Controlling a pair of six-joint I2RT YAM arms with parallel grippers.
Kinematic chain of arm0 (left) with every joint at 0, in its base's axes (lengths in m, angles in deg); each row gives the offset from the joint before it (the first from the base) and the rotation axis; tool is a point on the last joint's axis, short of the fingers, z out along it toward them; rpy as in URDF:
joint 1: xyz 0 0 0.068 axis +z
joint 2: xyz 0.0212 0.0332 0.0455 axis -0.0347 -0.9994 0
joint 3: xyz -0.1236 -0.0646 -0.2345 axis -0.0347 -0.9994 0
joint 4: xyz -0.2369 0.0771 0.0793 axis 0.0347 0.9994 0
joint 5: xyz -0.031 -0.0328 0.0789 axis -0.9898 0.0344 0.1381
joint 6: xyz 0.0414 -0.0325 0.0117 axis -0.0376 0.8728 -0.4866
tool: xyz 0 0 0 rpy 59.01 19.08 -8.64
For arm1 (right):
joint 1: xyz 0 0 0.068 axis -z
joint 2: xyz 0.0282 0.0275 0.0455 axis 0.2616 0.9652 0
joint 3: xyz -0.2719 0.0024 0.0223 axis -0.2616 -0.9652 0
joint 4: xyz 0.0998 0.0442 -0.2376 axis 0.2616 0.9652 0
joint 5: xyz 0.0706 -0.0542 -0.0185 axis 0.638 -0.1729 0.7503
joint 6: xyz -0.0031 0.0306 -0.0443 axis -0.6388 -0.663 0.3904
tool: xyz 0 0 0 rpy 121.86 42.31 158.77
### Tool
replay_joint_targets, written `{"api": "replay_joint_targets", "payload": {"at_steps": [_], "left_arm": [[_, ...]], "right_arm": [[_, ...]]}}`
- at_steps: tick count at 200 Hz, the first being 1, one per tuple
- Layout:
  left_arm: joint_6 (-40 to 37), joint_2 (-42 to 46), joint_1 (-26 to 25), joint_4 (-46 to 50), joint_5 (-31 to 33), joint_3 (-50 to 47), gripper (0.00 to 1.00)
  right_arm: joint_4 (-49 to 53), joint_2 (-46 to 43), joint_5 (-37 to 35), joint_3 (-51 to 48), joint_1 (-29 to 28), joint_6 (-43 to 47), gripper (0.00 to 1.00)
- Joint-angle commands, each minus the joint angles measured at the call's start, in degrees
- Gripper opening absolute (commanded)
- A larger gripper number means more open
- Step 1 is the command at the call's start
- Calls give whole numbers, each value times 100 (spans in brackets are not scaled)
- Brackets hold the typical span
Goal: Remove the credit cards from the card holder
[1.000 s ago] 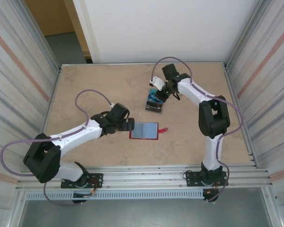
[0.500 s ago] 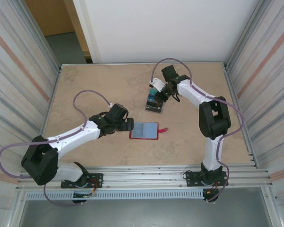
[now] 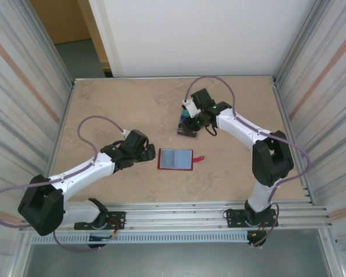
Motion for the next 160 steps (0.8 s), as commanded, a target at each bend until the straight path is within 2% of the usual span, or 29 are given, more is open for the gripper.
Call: {"api": "replay_joint_targets", "payload": {"at_steps": [1, 32, 70, 130, 160], "left_arm": [[230, 310, 68, 83, 248, -156, 99], [369, 565, 159, 95, 313, -378, 99], [461, 830, 292, 106, 332, -621, 99], [514, 1050, 524, 126, 260, -829, 98], [523, 1065, 556, 136, 245, -853, 99]], "right_arm": [[71, -215, -193, -271, -317, -1022, 62], [197, -44, -732, -292, -966, -1557, 70], [289, 408, -689, -68, -1459, -2061, 73], [650, 1228, -1101, 641, -2086, -2234, 70], [675, 1482, -990, 807, -2233, -2230, 66]]}}
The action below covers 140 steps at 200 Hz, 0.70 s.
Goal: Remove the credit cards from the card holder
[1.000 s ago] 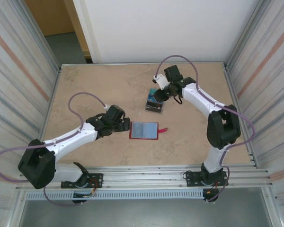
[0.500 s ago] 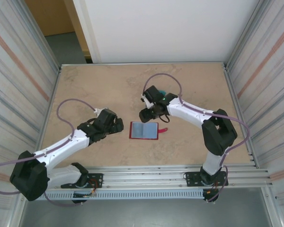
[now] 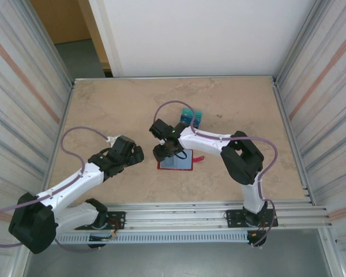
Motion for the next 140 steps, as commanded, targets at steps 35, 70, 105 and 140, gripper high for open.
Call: {"api": "replay_joint_targets", "payload": {"at_steps": [35, 70, 105, 140], "left_arm": [[132, 124, 58, 68, 41, -115, 99], [155, 114, 58, 33, 14, -128, 99], [151, 66, 70, 15, -29, -119, 99], [172, 29, 71, 6, -56, -114, 99]], "right_arm": [[236, 253, 6, 156, -135, -251, 63], [244, 295, 20, 59, -135, -223, 63], [310, 403, -3, -6, -135, -198, 62], [306, 442, 59, -111, -135, -181, 58]]}}
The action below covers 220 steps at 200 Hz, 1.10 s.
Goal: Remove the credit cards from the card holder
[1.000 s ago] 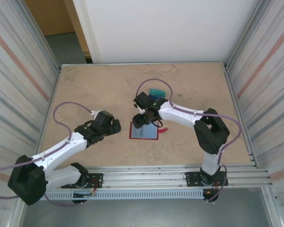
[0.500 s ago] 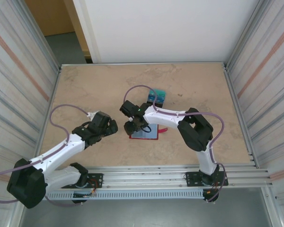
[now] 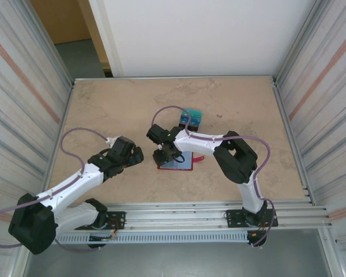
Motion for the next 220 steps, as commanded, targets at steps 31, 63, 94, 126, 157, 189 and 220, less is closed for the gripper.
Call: {"api": "replay_joint_targets", "payload": {"at_steps": [31, 63, 94, 126, 157, 189, 220], "left_arm": [[102, 18, 52, -14, 6, -47, 99], [81, 59, 50, 14, -10, -26, 99], [47, 163, 52, 8, -43, -20, 99], [43, 294, 39, -5, -108, -12, 99], [34, 373, 36, -11, -95, -15, 99], [29, 382, 42, -10, -85, 5, 99], [-1, 368, 36, -12, -73, 32, 99]], "right_arm": [[182, 106, 91, -219, -4, -85, 53], [157, 18, 184, -350, -13, -68, 37], [89, -280, 176, -570, -12, -73, 29], [111, -595, -25, -718, -12, -93, 27], [203, -745, -367, -758, -12, -103, 35], [380, -773, -707, -700, -10, -95, 36], [497, -826, -930, -689, 3, -107, 36]]}}
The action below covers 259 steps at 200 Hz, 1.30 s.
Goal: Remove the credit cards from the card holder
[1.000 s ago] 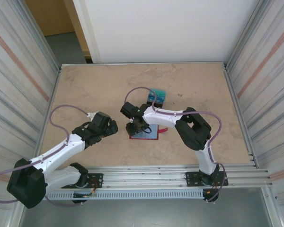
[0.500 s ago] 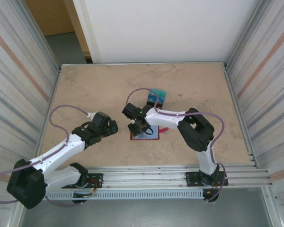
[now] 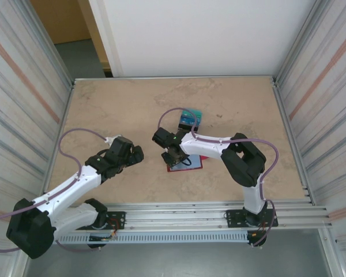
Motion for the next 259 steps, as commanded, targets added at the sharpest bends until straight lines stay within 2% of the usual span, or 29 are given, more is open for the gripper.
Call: {"api": "replay_joint_targets", "payload": {"at_steps": [1, 79, 120, 139, 189, 212, 239, 259], "left_arm": [[-12, 96, 35, -11, 33, 32, 99], [-25, 88, 42, -10, 43, 50, 99], [-47, 81, 37, -3, 50, 58, 99], [-66, 59, 39, -9, 56, 81, 99], [-143, -52, 27, -23, 29, 184, 99], [-153, -112, 29, -55, 14, 204, 99], [-145, -194, 10, -129, -6, 215, 99], [-175, -284, 6, -186, -70, 247, 99]], "right_arm": [[305, -254, -404, -1, 0, -85, 36], [432, -295, -658, -30, 127, -162, 30], [449, -315, -738, -33, 142, -219, 21], [498, -396, -882, -35, 171, -243, 20], [508, -637, -924, -218, 386, -293, 20], [287, -766, -556, -368, 393, -233, 21], [87, -810, -194, -499, 339, -284, 30], [-27, -725, 40, -540, 298, -358, 33]]}}
